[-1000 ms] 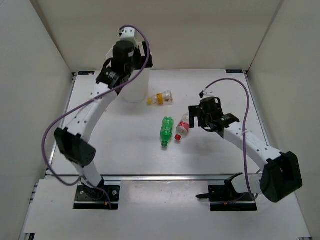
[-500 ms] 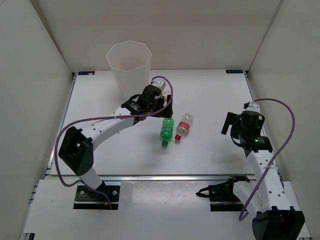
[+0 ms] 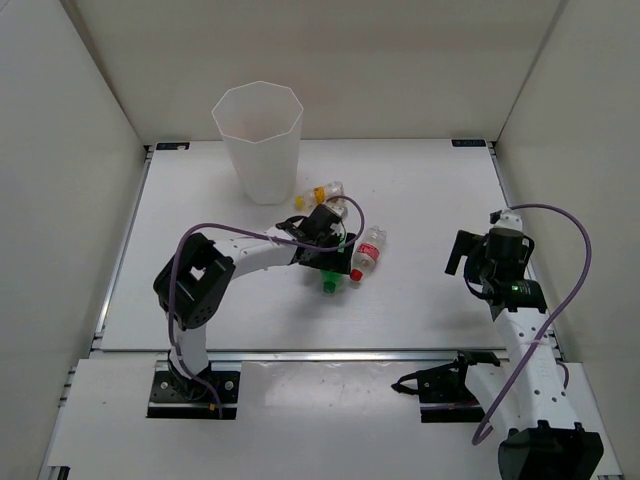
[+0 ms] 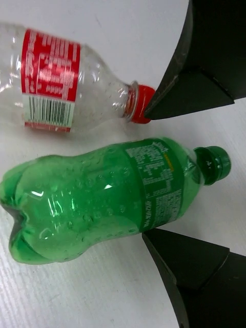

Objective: Put the plastic bottles in the bin

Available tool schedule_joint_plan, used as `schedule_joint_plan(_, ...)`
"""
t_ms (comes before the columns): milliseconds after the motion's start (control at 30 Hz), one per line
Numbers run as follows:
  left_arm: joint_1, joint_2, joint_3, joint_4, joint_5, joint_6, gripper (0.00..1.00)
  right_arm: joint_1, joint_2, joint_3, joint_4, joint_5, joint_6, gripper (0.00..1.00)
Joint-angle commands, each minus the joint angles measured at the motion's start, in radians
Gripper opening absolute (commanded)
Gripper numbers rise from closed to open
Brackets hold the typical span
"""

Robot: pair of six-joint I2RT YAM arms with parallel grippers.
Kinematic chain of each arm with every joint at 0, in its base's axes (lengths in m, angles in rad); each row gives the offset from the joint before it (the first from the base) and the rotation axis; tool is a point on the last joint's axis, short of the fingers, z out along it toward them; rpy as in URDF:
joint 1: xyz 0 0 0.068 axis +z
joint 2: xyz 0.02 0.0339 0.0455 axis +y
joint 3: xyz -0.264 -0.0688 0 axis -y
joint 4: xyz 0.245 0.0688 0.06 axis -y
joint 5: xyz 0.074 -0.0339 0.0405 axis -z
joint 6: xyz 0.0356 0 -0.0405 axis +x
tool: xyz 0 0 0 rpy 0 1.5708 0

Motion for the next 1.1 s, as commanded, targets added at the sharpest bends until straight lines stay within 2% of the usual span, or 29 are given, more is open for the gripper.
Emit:
schedule_joint_plan(0, 0.017, 0.030, 0.016, 0.036, -0.019, -0.011, 0.95, -0.018, 0.000, -0.005, 0.072, -0.049, 0.002, 0.99)
schedule_joint_plan(133, 0.017, 0.067, 0.045, 0.027, -0.108, 0.008, 0.81, 0.014, 0.013, -0.015, 0.099, -0.029, 0.002, 0.99)
schedule_joint_plan(200, 0.025, 0.056, 0.068, 0.021, -0.153, 0.017, 0.65, 0.039, 0.045, 0.010, 0.086, 0.023, -0.012, 1.00)
schedule_joint_plan(233, 0.034, 0.035, 0.071, 0.018, -0.168, 0.028, 0.61, 0.036, 0.048, 0.023, 0.092, 0.034, -0.015, 0.99)
schedule_joint_plan(300, 0.049, -0.011, 0.095, -0.004, -0.182, 0.040, 0.47, 0.025, 0.071, 0.038, 0.107, 0.045, -0.027, 0.99)
schedule_joint_plan(400, 0.063, -0.109, 0.151, -0.024, -0.212, 0.071, 0.42, -0.012, 0.083, 0.028, 0.158, -0.003, -0.023, 0.99)
schedule_joint_plan(467, 0.059, -0.192, 0.204, -0.026, -0.255, 0.127, 0.41, -0.030, 0.092, 0.028, 0.184, -0.026, -0.020, 0.99)
schedule_joint_plan(533, 0.066, -0.243, 0.287, 0.000, -0.269, 0.179, 0.46, -0.033, 0.115, 0.040, 0.191, -0.018, -0.021, 0.99)
schedule_joint_plan(633, 0.130, -0.259, 0.422, 0.010, -0.164, 0.218, 0.49, -0.006, 0.170, 0.058, 0.190, 0.041, -0.058, 0.99)
schedule_joint_plan(700, 0.184, -0.236, 0.515, 0.005, -0.144, 0.244, 0.49, 0.005, 0.203, 0.081, 0.187, 0.115, -0.082, 0.99)
schedule_joint_plan(800, 0.264, -0.196, 0.616, 0.040, -0.228, 0.271, 0.56, 0.004, 0.238, 0.089, 0.197, 0.155, -0.107, 0.99)
schedule_joint_plan(867, 0.310, -0.161, 0.687, 0.082, -0.286, 0.278, 0.56, 0.002, 0.247, 0.089, 0.214, 0.138, -0.109, 1.00)
schedule_joint_plan(1000, 0.451, -0.018, 0.848, 0.079, -0.282, 0.226, 0.56, -0.016, 0.270, 0.097, 0.262, 0.045, -0.093, 0.99)
schedule_joint_plan(1033, 0.468, 0.025, 0.875, 0.071, -0.275, 0.213, 0.57, -0.027, 0.275, 0.100, 0.265, 0.026, -0.095, 0.99)
schedule_joint_plan(1067, 0.492, 0.053, 0.936, 0.036, -0.266, 0.203, 0.63, -0.027, 0.289, 0.110, 0.257, 0.016, -0.095, 1.00)
